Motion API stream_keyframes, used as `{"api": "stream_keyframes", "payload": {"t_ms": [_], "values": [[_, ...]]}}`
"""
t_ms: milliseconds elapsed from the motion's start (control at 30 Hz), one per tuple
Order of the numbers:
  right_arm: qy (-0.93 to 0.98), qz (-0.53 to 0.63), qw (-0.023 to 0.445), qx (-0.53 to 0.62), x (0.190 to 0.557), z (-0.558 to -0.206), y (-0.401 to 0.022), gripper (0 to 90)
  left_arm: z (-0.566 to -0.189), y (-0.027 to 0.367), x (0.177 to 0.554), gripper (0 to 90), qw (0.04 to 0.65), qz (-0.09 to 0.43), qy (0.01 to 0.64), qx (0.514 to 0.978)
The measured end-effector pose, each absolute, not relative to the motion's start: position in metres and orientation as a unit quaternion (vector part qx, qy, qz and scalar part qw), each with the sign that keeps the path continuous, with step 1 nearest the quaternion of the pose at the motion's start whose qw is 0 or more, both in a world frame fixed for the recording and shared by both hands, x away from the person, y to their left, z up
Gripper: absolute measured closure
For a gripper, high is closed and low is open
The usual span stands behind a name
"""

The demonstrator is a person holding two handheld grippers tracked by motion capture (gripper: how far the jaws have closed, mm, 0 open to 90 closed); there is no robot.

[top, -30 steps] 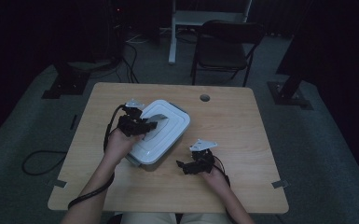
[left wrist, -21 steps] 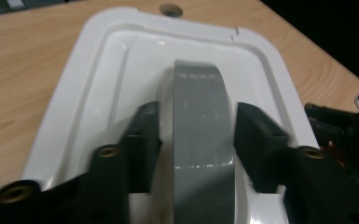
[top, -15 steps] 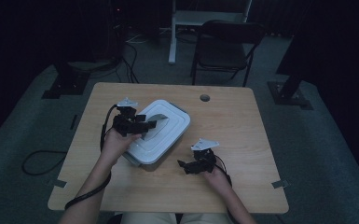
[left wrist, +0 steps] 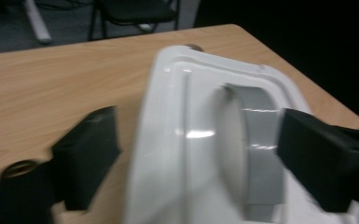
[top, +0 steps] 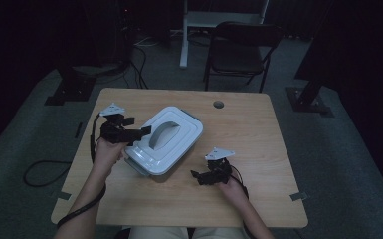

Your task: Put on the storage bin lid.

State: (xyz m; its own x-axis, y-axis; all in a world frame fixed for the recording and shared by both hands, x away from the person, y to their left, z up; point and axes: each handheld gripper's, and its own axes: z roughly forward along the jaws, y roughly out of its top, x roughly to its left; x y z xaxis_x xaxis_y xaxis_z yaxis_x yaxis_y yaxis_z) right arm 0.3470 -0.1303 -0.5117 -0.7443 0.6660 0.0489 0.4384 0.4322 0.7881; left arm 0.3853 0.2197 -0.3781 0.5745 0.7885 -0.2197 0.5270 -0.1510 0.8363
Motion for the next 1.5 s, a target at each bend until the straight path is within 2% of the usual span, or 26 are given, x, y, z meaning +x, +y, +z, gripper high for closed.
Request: {"api": "stream_keyframes", "payload": {"t_ms": [33,67,200,400,800,1200,1333,1500], "values": [[0.836,0.417,0.136,0.331,0.347,-0.512,-0.130,11.9,-0.379,0.223,0.386,1.8,0.480,0.138,0.444,0.744],[0.836,0.417,0.136,0.331,0.347,-0.512,-0.130,11.9,-0.380,0.226,0.387,0.9,0.480,0.141,0.449,0.740],[0.836,0.416,0.135,0.331,0.346,-0.513,-0.130,11.9,-0.388,0.238,0.392,0.9,0.478,0.149,0.460,0.733],[0.838,0.414,0.135,0.329,0.345,-0.514,-0.131,11.9,-0.408,0.255,0.397,1.0,0.483,0.222,0.478,0.699],[0.837,0.413,0.134,0.332,0.345,-0.515,-0.133,11.9,-0.455,0.279,0.423,1.0,0.459,0.255,0.498,0.690],[0.832,0.414,0.139,0.343,0.345,-0.517,-0.139,11.9,-0.500,0.278,0.433,0.9,0.434,0.229,0.528,0.693],[0.829,0.412,0.140,0.351,0.346,-0.519,-0.141,11.9,-0.509,0.269,0.434,0.9,0.413,0.222,0.522,0.712],[0.825,0.412,0.144,0.359,0.346,-0.519,-0.143,11.9,-0.512,0.264,0.433,0.9,0.424,0.213,0.520,0.711]]}}
